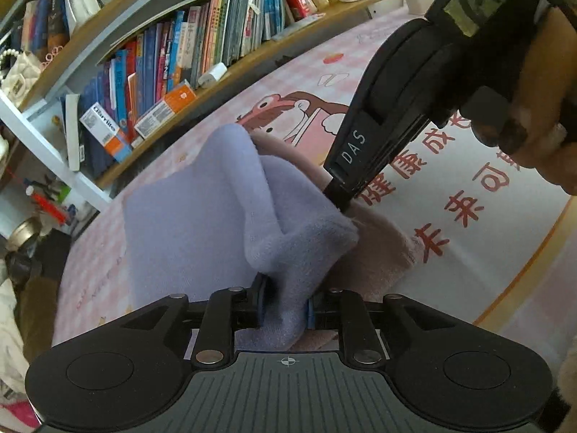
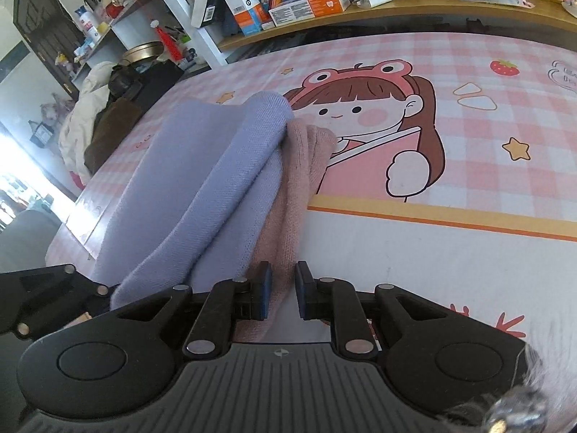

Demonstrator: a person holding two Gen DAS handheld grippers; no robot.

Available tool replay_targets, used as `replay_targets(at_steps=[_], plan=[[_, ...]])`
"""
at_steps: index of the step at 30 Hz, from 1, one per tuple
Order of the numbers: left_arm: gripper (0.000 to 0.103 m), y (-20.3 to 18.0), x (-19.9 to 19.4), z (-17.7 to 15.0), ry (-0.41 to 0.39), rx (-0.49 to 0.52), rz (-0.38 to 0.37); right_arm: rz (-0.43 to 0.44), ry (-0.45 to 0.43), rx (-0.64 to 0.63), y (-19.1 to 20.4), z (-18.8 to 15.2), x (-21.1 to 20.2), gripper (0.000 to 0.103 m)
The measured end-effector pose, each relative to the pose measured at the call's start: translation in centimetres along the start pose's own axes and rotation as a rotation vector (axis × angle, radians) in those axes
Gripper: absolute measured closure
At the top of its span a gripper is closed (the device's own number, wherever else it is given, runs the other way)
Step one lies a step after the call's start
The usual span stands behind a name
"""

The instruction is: Fold clothes

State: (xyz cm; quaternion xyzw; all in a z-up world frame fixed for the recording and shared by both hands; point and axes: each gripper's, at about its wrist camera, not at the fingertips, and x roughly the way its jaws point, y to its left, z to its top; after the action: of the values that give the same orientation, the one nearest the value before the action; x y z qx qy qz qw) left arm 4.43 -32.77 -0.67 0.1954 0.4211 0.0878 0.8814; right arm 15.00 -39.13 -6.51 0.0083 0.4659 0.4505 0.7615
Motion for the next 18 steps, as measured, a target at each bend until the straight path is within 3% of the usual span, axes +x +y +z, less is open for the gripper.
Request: replay_targets(at_steps=[3, 7, 11, 14, 16, 18], plan=[[0.076, 0.7, -0.5, 0.3, 0.005, -0.031, -0.014, 0.012, 0.007, 0.012, -0.3, 0.1, -0.1, 0.088], [0.063, 1.9, -3.5, 0.4, -0.049, -0.1, -0.143, 0.026, -0.001, 0.075, -1.3, 0.8, -1.5, 0.063], [0.063, 4.4, -7.1, -0.2, -0.136, -0.222, -0.254, 0.076, -0.075, 0.139, -2.2, 2.2, -3.6, 0.063], [0.063, 7.3, -7.8, -0.8, -0.176, -0.387, -0.236, 0.153, -0.093, 0.17, -2.2, 3.2, -3.8, 0.063], [0.064, 8.6, -6.8, -1.2, -0.175, -0.464, -0.162, 0.195, -0.084, 0.207, -2.0, 3.6, -3.3, 0.063], [0.069, 8.9, -5.2, -1.4, -0.158, -0.488, -0.124, 0.212, -0.071, 0.237, -1.9, 3.9, -2.7, 0.063]])
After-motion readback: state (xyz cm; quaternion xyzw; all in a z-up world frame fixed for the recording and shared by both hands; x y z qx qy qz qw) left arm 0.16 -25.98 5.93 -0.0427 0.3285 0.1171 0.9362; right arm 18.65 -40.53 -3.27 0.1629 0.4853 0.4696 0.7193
